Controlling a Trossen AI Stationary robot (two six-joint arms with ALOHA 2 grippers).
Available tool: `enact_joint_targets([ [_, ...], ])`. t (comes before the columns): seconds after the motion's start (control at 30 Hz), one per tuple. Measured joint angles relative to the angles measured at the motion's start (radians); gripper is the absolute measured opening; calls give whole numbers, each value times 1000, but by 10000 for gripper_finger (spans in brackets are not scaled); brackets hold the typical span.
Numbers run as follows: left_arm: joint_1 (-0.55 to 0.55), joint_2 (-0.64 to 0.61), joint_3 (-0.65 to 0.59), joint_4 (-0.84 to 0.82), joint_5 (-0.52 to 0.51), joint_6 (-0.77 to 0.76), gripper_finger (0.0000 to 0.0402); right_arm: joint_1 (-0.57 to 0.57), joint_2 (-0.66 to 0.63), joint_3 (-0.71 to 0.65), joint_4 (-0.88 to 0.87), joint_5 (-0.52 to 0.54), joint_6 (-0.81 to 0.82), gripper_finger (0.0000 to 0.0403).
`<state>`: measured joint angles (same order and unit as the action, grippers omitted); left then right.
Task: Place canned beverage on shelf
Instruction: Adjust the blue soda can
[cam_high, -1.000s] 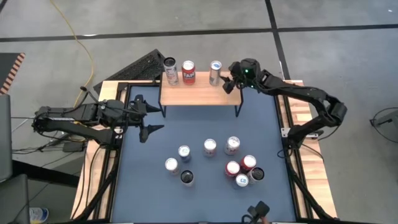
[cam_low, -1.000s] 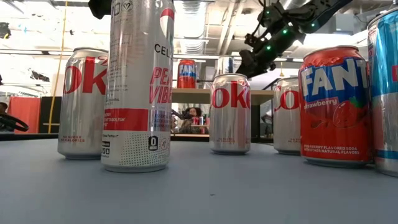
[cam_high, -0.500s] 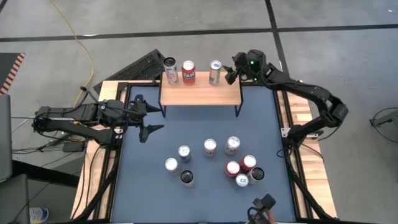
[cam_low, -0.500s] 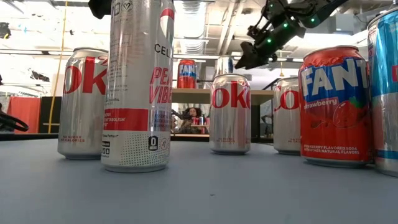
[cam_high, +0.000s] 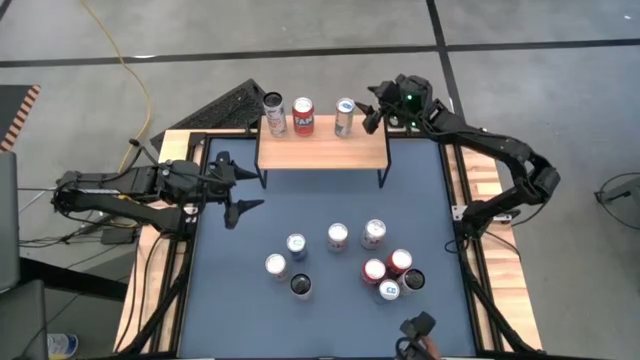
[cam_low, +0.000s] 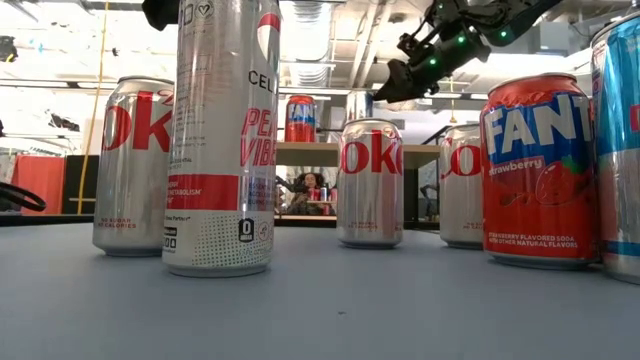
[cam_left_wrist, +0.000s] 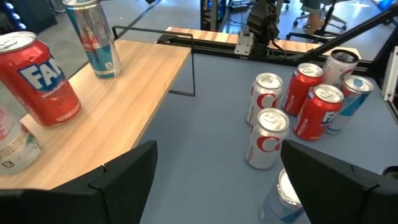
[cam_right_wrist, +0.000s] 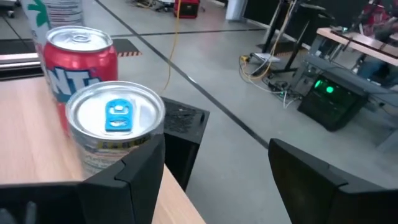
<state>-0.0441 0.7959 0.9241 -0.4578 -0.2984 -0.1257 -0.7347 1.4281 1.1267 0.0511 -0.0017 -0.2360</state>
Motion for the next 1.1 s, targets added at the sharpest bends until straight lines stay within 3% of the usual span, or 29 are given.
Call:
enact_joint_targets([
  [0.4,0,2,0,0,-2,0,332,-5,-36,-1,23,1,-1,281],
  [0.6,0,3,0,-7,-1,-9,332,44,-65,-1,-161,25,73,281],
  [0.77,0,3,0,-3,-17,11,332,104,-7,-1,-150,31,40,281],
  [1.1,0,3,0,-4,-22,8,332,112,92,-1,-33,37,78,291],
])
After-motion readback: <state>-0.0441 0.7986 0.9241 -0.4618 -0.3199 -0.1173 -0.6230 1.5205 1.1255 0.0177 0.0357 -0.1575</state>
